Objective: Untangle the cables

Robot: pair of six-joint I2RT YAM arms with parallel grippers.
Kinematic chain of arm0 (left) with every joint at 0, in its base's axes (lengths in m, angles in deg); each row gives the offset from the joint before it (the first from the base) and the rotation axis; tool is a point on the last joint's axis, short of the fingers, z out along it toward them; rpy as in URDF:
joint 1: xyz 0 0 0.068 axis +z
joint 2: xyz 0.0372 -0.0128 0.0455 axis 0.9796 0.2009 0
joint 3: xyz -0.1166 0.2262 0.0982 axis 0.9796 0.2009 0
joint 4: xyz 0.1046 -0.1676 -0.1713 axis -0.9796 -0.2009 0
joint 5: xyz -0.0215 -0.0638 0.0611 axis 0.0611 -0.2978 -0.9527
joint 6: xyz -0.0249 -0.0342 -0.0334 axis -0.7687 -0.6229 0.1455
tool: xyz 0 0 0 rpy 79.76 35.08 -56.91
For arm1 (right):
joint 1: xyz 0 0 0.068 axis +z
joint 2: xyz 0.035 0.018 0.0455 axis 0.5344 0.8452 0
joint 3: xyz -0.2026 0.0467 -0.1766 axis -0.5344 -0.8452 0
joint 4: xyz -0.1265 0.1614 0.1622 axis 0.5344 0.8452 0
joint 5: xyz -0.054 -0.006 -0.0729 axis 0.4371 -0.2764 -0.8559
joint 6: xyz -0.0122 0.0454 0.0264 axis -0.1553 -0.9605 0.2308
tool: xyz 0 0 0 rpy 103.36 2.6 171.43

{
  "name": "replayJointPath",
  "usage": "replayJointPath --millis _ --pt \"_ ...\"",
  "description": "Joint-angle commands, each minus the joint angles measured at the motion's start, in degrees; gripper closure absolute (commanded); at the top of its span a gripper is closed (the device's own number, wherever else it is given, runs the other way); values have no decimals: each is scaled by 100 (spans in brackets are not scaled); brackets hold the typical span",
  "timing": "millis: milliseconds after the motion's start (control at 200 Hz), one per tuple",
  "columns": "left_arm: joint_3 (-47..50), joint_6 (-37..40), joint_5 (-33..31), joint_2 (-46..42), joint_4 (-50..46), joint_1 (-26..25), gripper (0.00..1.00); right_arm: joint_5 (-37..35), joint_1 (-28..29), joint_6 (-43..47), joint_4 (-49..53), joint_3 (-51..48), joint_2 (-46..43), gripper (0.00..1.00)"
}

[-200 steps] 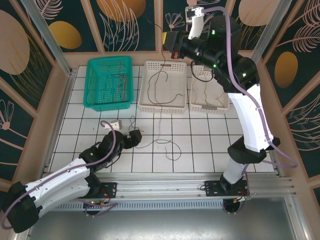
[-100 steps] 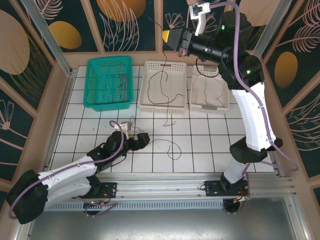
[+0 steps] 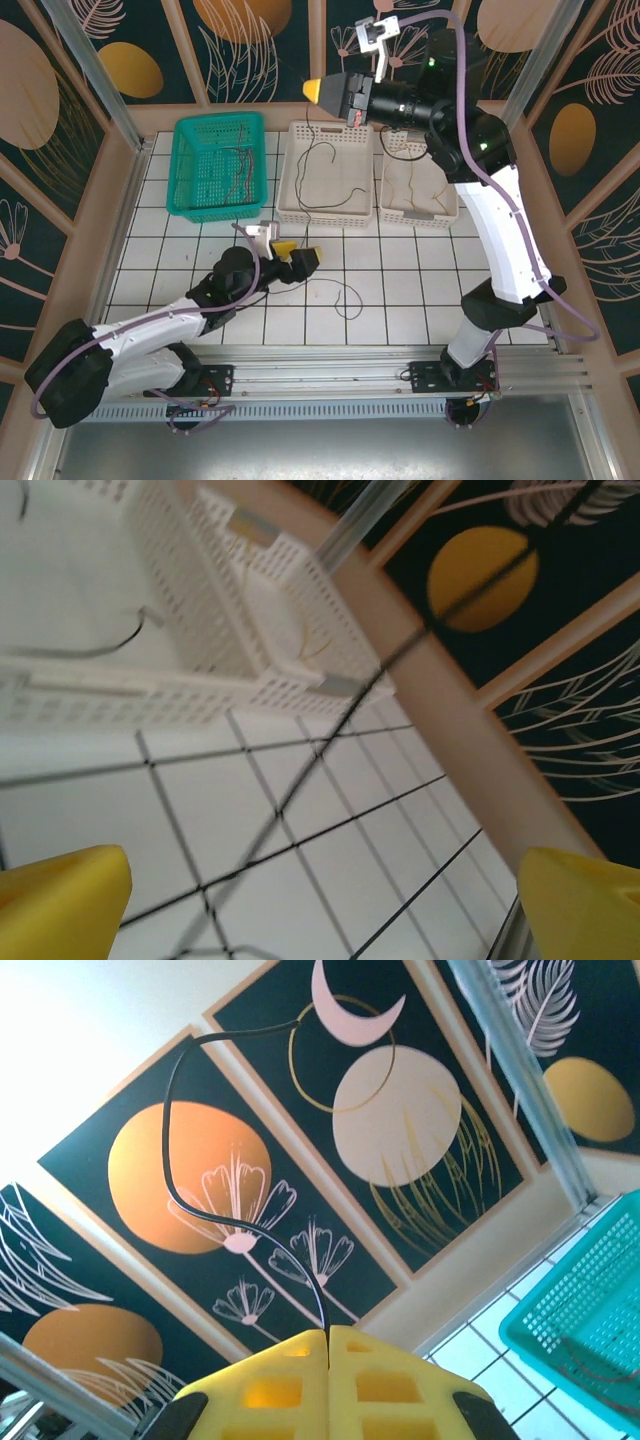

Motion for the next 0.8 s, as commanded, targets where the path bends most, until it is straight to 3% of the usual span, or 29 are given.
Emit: replayJointPath --millis 0,325,385,545,796 --pt "-316 404 189 157 540 -37 1 115 221 37 -155 -265 -276 100" --pt "-375 431 340 325 880 -37 3 -108 460 143 -357 -1060 -611 100" --pt "-335 420 426 313 1002 -40 9 -114 461 133 -407 -1173 -643 100" --pt "-298 329 630 241 1131 -40 40 -259 420 142 -473 -1381 -707 100" --pt "-114 190 848 -77 1195 -45 62 -427 206 -15 -840 -1809 -937 100"
